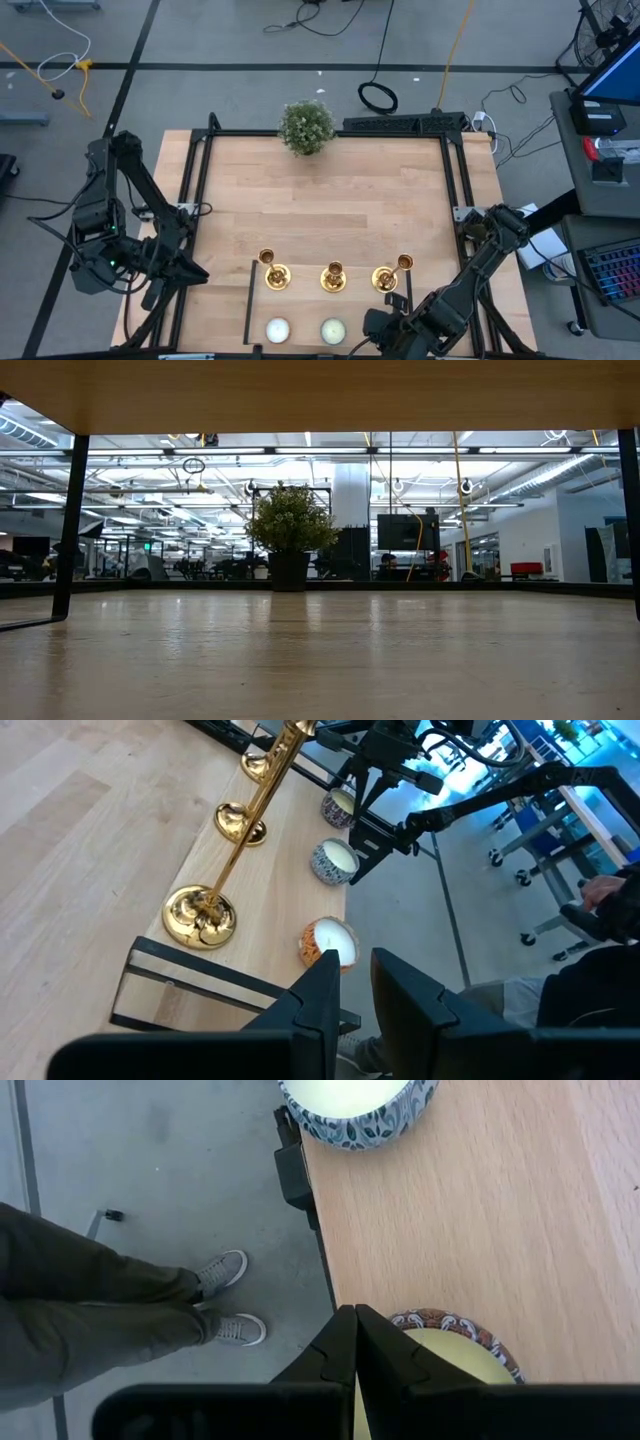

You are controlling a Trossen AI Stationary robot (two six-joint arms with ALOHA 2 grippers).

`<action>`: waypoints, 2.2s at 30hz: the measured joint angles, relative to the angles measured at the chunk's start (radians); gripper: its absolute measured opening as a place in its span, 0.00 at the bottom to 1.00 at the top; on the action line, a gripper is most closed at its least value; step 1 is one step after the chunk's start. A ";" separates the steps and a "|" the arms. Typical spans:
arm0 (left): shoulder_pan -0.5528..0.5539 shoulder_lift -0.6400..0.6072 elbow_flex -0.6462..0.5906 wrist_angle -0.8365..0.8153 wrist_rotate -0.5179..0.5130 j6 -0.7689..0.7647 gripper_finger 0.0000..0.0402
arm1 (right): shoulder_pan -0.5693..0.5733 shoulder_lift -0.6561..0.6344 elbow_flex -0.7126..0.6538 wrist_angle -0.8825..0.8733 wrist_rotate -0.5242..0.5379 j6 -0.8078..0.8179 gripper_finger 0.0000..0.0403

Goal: Pick & Place candle stick holders
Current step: Adjust the red scented candle on the shelf, then return to Home Position

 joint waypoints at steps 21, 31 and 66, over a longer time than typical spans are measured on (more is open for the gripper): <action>0.000 0.000 0.000 -0.004 -0.001 0.005 0.16 | 0.005 0.000 0.000 0.041 0.012 -0.028 0.00; 0.000 0.000 0.000 -0.001 -0.038 0.008 0.16 | -0.031 -0.061 0.000 0.129 0.182 -0.352 0.00; 0.120 -0.048 0.000 0.846 -0.620 1.012 0.16 | -0.069 -0.500 0.000 0.508 0.394 -1.267 0.00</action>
